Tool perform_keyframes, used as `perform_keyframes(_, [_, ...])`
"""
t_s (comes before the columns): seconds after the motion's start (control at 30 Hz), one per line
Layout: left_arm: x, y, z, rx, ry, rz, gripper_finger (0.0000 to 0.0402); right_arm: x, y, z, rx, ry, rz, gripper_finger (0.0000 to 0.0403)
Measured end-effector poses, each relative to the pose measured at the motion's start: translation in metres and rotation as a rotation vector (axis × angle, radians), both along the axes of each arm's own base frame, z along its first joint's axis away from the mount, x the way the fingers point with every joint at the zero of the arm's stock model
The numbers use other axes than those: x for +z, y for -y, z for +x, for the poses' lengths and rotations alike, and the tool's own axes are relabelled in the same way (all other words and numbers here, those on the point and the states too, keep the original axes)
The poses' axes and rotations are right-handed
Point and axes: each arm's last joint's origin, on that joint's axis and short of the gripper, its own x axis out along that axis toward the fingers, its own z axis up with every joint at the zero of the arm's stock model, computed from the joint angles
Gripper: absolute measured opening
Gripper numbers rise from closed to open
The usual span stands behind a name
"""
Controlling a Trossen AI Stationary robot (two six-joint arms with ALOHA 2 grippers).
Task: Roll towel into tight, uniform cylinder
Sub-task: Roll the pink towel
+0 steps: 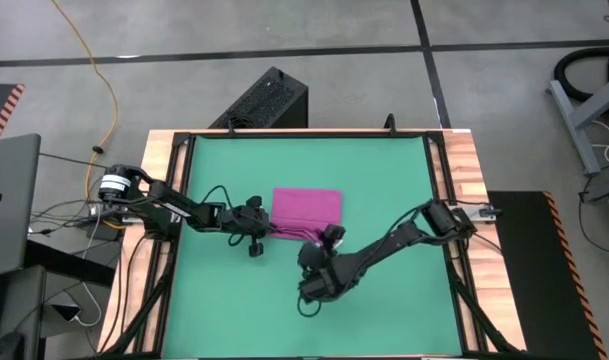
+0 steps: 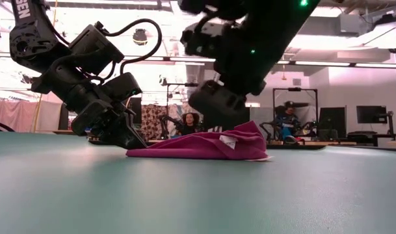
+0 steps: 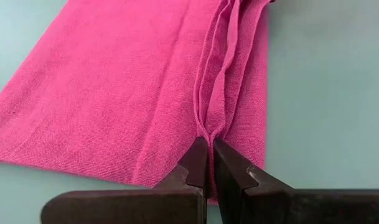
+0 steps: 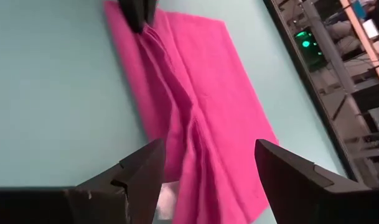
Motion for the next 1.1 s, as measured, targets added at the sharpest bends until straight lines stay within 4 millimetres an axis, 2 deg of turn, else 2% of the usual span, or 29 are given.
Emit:
perform_keyframes(0.1, [0.0,0.0,0.0,0.0,0.001,0.0,0.0,0.0,0.006,0.007,-0.002,0.017,0.035,0.0269])
perform_keyframes(0.3, [0.0,0.0,0.0,0.0,0.001,0.0,0.0,0.002,0.006,0.016,0.06,0.02,0.046,0.0269])
perform_keyframes(0.6, [0.0,0.0,0.0,0.0,0.001,0.0,0.0,0.001,0.012,0.019,0.056,0.01,0.067,0.0269])
perform_keyframes(0.87, [0.0,0.0,0.0,0.0,0.0,0.0,0.0,-0.033,0.017,0.022,0.062,-0.104,0.05,0.0269])
perform_keyframes(1.1, [0.0,0.0,0.0,0.0,-0.005,0.0,0.0,-0.033,0.019,0.019,0.037,-0.12,0.043,0.0269])
